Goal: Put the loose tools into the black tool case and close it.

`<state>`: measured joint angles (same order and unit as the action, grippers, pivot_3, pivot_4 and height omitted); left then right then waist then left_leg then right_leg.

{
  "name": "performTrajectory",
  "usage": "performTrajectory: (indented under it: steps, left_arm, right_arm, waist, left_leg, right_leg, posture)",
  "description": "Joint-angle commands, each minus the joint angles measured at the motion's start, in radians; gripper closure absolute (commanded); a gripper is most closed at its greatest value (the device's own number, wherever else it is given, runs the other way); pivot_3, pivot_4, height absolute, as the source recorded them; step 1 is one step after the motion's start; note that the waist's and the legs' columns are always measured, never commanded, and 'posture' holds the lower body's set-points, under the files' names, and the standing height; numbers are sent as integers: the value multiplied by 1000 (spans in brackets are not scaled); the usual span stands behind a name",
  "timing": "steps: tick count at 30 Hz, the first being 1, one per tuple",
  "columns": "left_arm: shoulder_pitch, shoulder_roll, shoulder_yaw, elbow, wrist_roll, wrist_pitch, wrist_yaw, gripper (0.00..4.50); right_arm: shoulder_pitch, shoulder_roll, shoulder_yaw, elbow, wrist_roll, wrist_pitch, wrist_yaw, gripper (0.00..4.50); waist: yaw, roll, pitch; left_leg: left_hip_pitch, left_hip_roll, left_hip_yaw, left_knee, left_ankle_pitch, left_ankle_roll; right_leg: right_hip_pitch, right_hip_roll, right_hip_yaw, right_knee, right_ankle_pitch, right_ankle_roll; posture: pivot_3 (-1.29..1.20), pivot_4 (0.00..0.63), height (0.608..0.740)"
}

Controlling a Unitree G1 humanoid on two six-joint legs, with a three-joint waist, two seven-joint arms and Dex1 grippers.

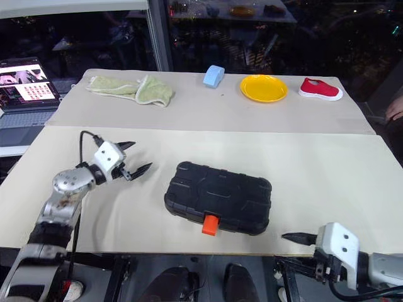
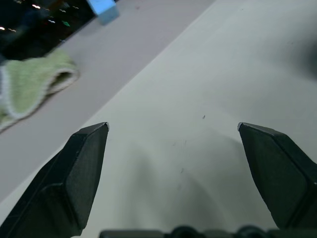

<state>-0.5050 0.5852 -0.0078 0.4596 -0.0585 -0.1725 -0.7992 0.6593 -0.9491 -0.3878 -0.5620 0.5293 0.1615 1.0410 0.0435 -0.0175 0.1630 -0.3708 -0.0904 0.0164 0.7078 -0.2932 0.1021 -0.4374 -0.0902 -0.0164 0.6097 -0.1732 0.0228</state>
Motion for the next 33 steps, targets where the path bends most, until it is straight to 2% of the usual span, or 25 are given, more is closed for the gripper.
performTrajectory:
  steps: [1,2,5,6,7,8,9,11,14,17,21,24,28,31,33]
  left_arm:
    - [-183,-49,-64,163,20,-31,-95,511]
    - [-240,-71,-91,220,31,-26,-137,627]
    - [-352,-118,-160,350,72,-66,-239,1920]
    - [-378,-133,-173,383,80,-81,-259,2212]
    - [-404,-151,-183,418,91,-94,-260,2738]
    - [-426,-167,-189,446,100,-102,-255,2952]
    - [-443,-180,-194,473,110,-107,-251,3465]
    - [-466,-203,-215,508,132,-126,-266,4089]
    - [-466,-214,-231,507,132,-144,-339,4089]
    - [-423,-194,-251,435,115,-179,-459,4089]
    - [-336,-148,-269,271,61,-146,-629,4089]
    - [-252,-91,-284,91,13,-56,-728,4089]
    - [-213,-54,-281,-9,11,-15,-732,4089]
    - [-289,-52,-263,55,40,-16,-677,4089]
    - [-357,-64,-250,89,16,45,-687,4089]
  right_arm:
    - [-75,22,116,-84,-24,52,-38,3093]
    - [-109,29,161,-93,-48,61,-53,3285]
    - [-208,50,257,-94,-98,91,-89,4463]
    - [-236,55,280,-89,-114,96,-96,4500]
    - [-263,61,301,-82,-128,101,-104,4500]
    - [-284,66,319,-75,-141,105,-109,4500]
    - [-303,69,333,-69,-154,108,-115,4500]
    - [-355,81,362,-47,-199,120,-151,4500]
    - [-406,99,375,-15,-251,130,-196,4500]
    - [-448,103,392,28,-348,85,-229,4500]
    - [-491,131,374,61,-389,73,-271,4500]
    - [-507,148,357,84,-397,75,-282,4500]
    - [-482,136,346,80,-403,65,-260,4500]
    - [-394,105,274,26,-346,85,-198,4500]
    - [-339,86,215,-6,-292,103,-152,4500]
  waist:
    - [2,-1,0]
    - [4,-2,1]
    - [4,-3,0]
    - [3,-4,0]
    - [0,-4,0]
    - [-3,-4,0]
    - [-5,-4,0]
    - [-6,-5,0]
    - [-6,-5,0]
    - [-7,-6,0]
    - [-10,-6,0]
    - [-16,-5,0]
    - [-16,-5,0]
    - [-6,-5,0]
    - [-1,-5,0]
  left_leg:
    - [0,0,0,0,0,0]
    - [-1,0,0,0,0,0]
    - [-7,-1,0,2,4,-6]
    - [-9,-2,0,3,3,-6]
    - [-11,-2,0,3,3,-5]
    - [-13,-2,0,4,3,-5]
    - [-15,-3,0,4,3,-5]
    - [-21,-3,0,5,4,-4]
    - [-26,-3,0,6,6,-1]
    - [-26,-3,0,7,4,-6]
    - [-26,-3,0,7,4,-5]
    - [-26,-3,0,7,4,-4]
    - [-26,-3,0,7,5,-3]
    - [-26,-3,-1,7,5,-3]
    - [-26,-3,-1,8,6,0]
  right_leg:
    - [-1,0,0,0,1,-2]
    - [-1,0,0,0,2,-4]
    - [-2,-1,-1,0,4,-5]
    - [-3,-1,-1,-1,4,-5]
    - [-5,-1,-1,0,5,-4]
    - [-6,-1,-1,-1,5,-4]
    - [-9,-1,-1,-1,5,-4]
    - [-17,-1,-1,1,5,-4]
    - [-21,0,-2,1,5,-5]
    - [-20,-1,-1,1,6,-5]
    - [-20,-1,-1,1,7,-5]
    - [-21,-1,-1,1,7,-5]
    - [-20,-1,-1,1,7,-5]
    - [-20,-1,-1,1,7,-5]
    - [-19,0,-2,1,7,-5]
  posture:
    - [0,150,732]
    - [0,150,732]
    - [0,150,732]
    - [0,150,732]
    - [0,150,732]
    - [0,150,732]
    - [0,150,732]
    - [0,150,732]
    - [0,150,732]
    - [0,150,732]
    - [0,150,732]
    - [0,150,732]
    - [0,150,732]
    - [0,150,732]
    - [0,150,732]
